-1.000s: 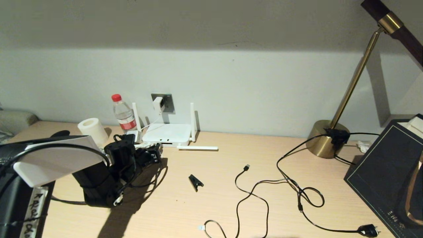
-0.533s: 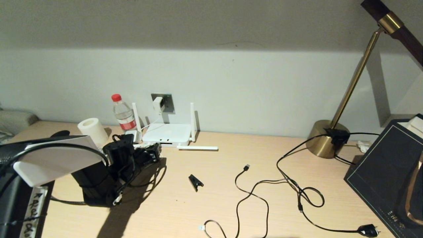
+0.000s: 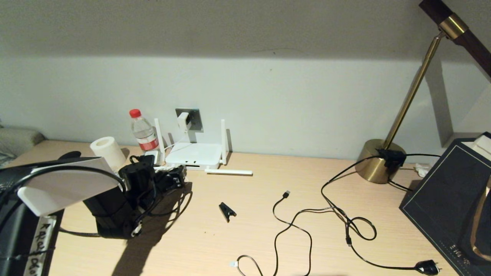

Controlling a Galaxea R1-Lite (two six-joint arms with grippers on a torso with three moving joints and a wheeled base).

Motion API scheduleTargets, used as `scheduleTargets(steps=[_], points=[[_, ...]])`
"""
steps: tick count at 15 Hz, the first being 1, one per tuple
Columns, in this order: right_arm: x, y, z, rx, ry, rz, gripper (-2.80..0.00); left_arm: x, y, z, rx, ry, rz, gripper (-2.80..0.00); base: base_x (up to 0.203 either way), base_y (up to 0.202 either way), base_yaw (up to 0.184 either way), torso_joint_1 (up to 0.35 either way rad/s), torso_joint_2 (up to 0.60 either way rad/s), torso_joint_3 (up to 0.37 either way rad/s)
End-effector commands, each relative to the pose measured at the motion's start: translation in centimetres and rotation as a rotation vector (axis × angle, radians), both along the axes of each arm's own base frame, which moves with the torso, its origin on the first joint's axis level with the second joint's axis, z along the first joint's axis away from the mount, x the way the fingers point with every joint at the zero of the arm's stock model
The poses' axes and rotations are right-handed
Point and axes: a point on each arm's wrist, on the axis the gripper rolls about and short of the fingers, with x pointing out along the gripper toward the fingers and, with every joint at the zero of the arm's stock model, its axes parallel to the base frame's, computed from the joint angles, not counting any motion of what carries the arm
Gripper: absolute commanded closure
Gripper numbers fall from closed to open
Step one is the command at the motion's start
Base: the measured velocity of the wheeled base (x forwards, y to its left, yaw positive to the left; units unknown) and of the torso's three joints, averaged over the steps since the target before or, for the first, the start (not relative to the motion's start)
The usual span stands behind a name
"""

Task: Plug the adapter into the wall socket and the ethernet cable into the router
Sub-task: Plug cable into router interface

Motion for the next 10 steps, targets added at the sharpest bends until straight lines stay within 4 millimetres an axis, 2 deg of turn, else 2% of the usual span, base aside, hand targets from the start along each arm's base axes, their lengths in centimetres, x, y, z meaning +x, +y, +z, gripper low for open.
scheduleTargets(steps=[1,10], points=[[0.29,0.0,-0.97,-0.001,0.036,0.001,0.0,0.01,-0.04,-0.24,-0.001,0.0,-0.001,0.0,0.0,0.0,0.0,0.0,0.0,0.0],[0.29,0.0,-0.97,-0.001,0.036,0.001,0.0,-0.17,-0.67,-0.34,0.0,0.005,-0.016,0.0,0.0,0.0,0.0,0.0,0.0,0.0]])
